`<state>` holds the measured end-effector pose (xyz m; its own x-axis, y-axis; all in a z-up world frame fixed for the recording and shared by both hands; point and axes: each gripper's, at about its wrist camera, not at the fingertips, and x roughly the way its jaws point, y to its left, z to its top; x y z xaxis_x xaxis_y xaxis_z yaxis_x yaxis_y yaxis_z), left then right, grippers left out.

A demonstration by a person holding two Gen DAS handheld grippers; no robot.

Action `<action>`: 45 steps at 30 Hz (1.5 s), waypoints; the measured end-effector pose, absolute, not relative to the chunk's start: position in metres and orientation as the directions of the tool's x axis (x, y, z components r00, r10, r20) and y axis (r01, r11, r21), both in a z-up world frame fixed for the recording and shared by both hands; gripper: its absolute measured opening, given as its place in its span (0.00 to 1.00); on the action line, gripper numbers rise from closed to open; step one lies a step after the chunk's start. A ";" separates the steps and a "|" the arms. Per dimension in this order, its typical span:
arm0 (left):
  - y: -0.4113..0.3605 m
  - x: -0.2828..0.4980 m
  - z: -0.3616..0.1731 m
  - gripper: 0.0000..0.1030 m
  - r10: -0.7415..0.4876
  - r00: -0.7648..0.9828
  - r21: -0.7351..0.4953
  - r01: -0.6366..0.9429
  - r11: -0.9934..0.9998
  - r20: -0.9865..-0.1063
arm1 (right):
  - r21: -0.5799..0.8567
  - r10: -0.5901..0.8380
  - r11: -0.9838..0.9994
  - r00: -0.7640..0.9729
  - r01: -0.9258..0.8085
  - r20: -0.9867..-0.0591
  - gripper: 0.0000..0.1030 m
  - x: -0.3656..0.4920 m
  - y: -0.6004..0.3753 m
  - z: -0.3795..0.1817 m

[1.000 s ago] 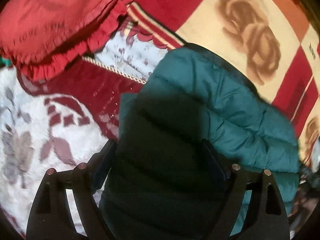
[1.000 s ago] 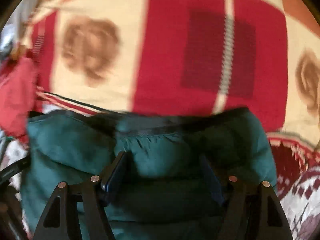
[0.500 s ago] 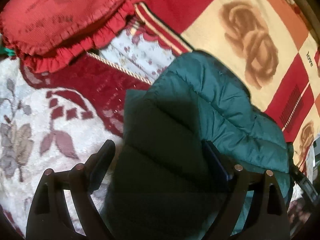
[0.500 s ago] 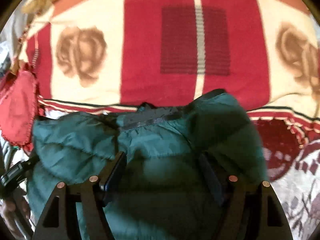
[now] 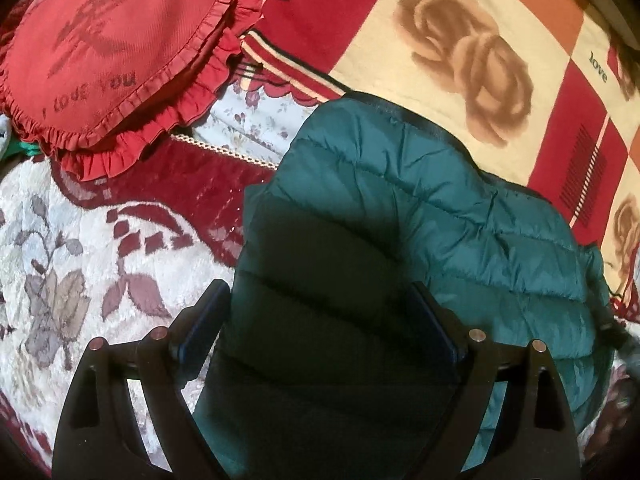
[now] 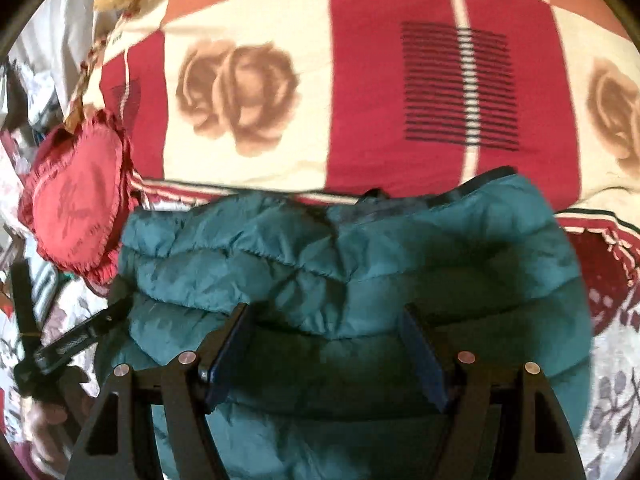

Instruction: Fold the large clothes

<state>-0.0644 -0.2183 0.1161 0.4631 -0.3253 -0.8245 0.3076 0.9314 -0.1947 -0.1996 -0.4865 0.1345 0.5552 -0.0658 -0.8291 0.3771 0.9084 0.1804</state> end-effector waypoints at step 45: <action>-0.196 -0.146 0.156 0.87 -0.379 0.620 -0.111 0.425 0.898 -0.687 | 0.102 -0.129 0.936 0.599 0.337 -0.791 0.80 -0.209 -0.397 0.184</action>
<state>-0.1465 -0.1960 0.1565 0.6201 -0.3787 -0.6871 0.4253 0.8982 -0.1112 -0.2089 -0.3970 0.1836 0.5986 -0.1290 -0.7906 0.3367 0.9360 0.1022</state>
